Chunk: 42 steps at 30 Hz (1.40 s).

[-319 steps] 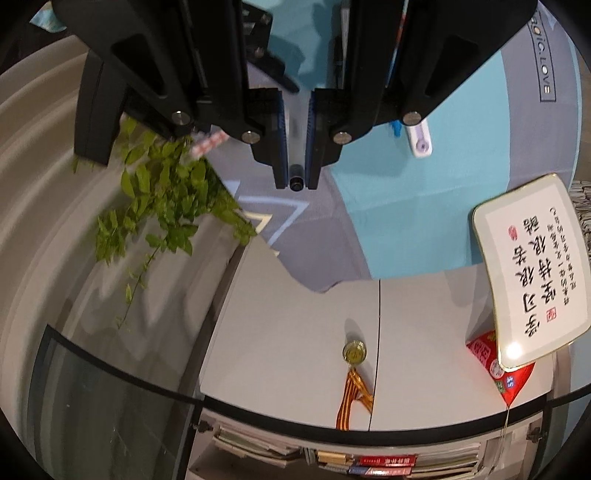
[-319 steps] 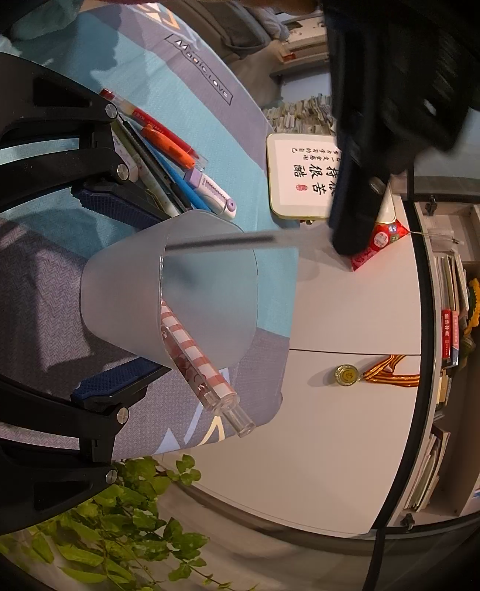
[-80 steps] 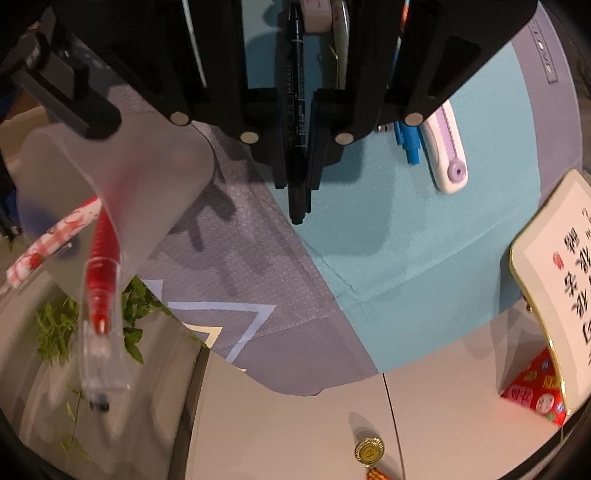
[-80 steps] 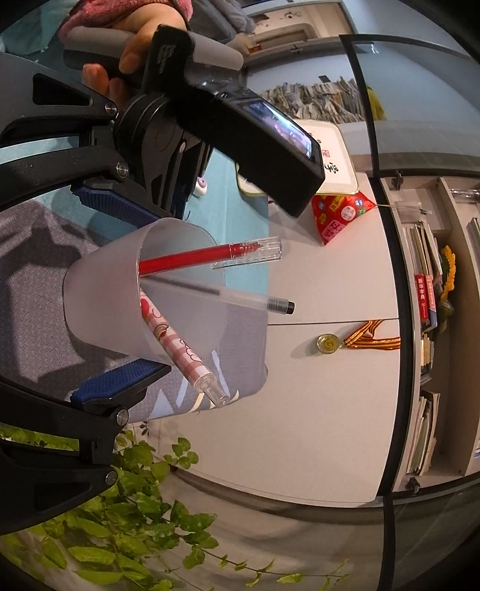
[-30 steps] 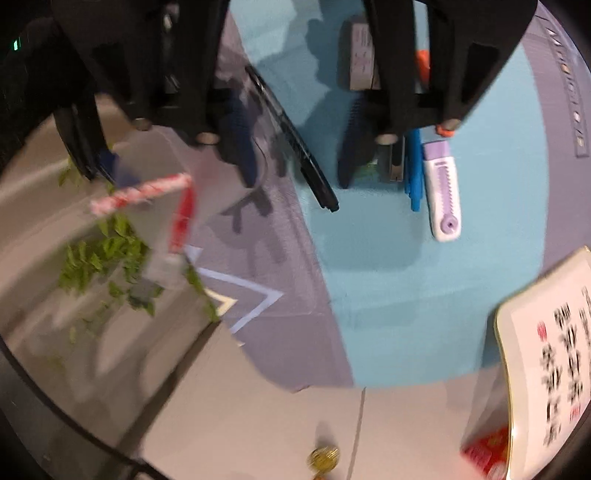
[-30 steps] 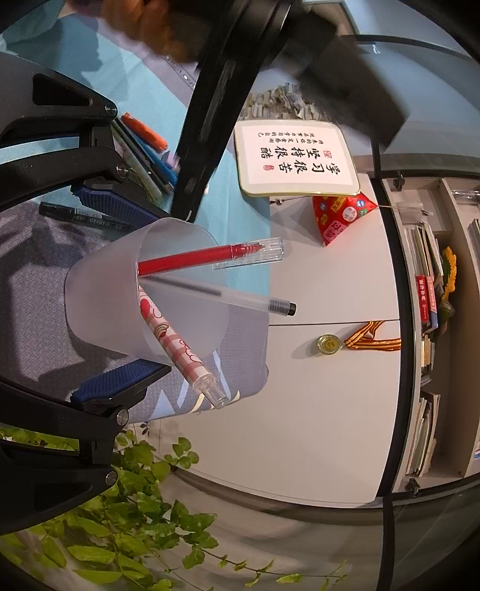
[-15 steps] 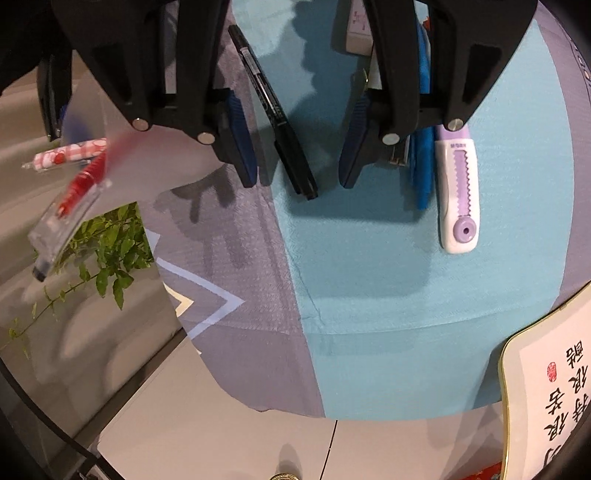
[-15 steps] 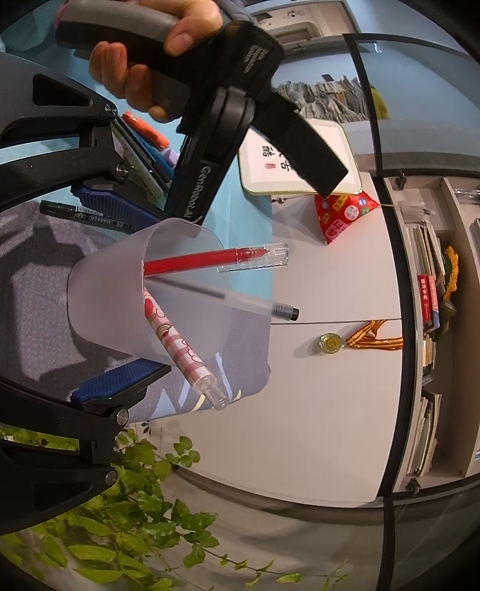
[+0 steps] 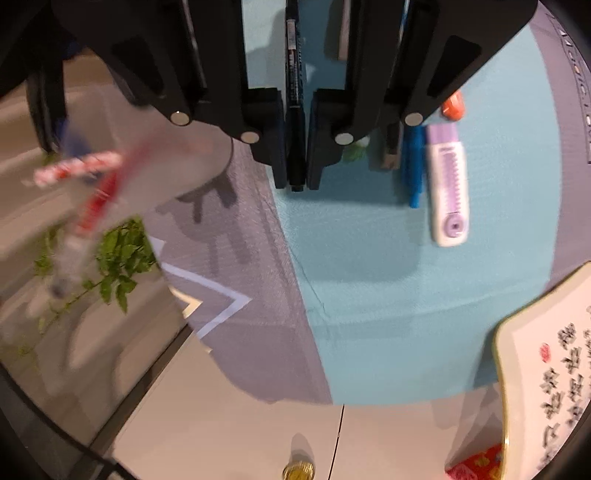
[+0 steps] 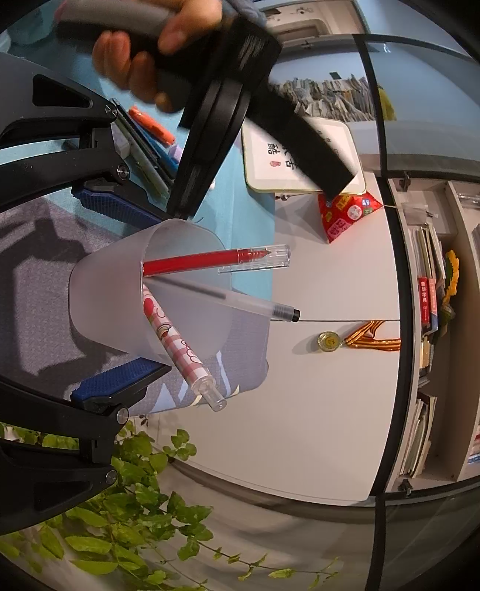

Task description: Organize stationery

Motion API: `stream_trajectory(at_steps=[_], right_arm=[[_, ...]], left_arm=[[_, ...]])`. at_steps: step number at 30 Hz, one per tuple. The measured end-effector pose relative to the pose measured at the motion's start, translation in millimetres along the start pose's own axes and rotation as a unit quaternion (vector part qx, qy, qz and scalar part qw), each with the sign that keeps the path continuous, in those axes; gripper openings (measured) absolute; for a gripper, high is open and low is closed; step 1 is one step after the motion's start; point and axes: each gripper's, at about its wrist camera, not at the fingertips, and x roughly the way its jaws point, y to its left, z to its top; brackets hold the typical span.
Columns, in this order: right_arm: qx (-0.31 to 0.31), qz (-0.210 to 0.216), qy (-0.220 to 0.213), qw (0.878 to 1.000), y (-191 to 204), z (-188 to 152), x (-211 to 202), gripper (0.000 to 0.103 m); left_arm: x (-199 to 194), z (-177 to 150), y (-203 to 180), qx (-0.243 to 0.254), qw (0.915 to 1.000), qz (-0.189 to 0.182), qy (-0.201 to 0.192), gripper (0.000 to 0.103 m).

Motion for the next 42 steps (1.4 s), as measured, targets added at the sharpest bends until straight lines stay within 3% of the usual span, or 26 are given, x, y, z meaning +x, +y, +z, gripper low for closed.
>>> stream_trajectory(at_steps=[10, 18, 24, 28, 35, 42], right_arm=[[0.0, 0.003, 0.0, 1.0, -1, 0, 0, 0.071], [0.0, 0.004, 0.0, 1.0, -1, 0, 0, 0.071], [-0.001, 0.006, 0.0, 1.0, 0, 0, 0, 0.071], [0.001, 0.009, 0.0, 1.0, -1, 0, 0, 0.071], [0.001, 0.009, 0.0, 1.0, -1, 0, 0, 0.071], [0.002, 0.01, 0.0, 1.0, -1, 0, 0, 0.071]], left_arm=[[-104, -20, -6, 0.02, 0.9946, -0.045, -0.092, 0.008], [-168, -19, -48, 0.072, 0.9764, -0.066, -0.193, 0.008], [-190, -14, -67, 0.094, 0.9645, -0.072, -0.236, 0.008], [-184, -15, -76, 0.105, 0.9643, -0.078, -0.231, 0.008], [-147, -14, -73, 0.106, 0.9768, -0.064, -0.175, 0.008], [-133, -18, -70, 0.105, 0.9814, -0.063, -0.148, 0.008]])
